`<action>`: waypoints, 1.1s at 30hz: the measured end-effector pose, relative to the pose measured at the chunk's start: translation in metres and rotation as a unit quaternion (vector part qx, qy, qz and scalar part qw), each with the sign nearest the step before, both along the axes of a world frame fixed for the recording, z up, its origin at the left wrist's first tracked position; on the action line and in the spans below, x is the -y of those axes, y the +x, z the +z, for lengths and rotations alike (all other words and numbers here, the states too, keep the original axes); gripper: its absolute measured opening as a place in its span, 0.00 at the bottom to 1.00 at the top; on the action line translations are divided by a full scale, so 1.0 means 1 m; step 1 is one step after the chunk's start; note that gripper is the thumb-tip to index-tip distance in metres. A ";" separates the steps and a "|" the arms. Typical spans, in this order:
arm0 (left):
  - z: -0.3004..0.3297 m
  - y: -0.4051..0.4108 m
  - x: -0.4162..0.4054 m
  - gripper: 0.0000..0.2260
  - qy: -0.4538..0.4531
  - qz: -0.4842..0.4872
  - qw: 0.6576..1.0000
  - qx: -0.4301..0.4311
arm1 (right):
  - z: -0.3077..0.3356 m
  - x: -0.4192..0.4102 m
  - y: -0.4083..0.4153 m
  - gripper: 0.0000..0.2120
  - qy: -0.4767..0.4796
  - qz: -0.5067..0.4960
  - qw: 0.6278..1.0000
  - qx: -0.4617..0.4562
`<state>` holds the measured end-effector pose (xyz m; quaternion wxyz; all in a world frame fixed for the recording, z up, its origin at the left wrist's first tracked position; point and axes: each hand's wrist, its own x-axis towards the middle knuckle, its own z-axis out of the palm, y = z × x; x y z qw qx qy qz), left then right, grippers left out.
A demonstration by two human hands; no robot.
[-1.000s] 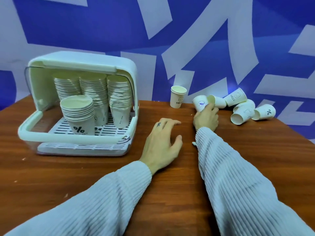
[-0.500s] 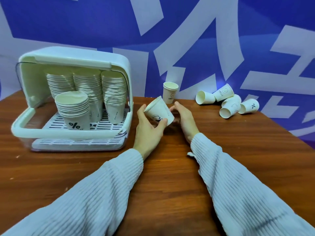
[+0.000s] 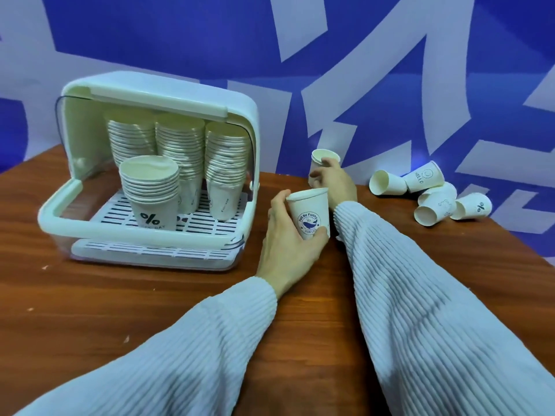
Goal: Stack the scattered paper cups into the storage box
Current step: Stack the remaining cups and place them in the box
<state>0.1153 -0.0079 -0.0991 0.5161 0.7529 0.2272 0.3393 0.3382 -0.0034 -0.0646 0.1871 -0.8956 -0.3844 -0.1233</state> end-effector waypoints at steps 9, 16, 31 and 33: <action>0.015 -0.015 0.006 0.40 0.045 0.021 0.999 0.021 | 0.012 0.047 -0.041 0.05 0.171 -0.008 0.985 -0.003; 0.038 -0.049 0.010 0.33 0.067 0.034 0.994 0.085 | 0.048 0.086 -0.107 0.09 0.289 0.057 0.955 -0.028; 0.098 -0.196 -0.094 0.34 0.069 0.286 0.928 0.230 | 0.099 0.008 -0.266 0.08 0.295 0.277 0.914 0.036; 0.097 -0.208 -0.105 0.35 0.076 0.289 0.926 0.232 | 0.100 -0.012 -0.275 0.09 0.249 0.285 0.925 0.043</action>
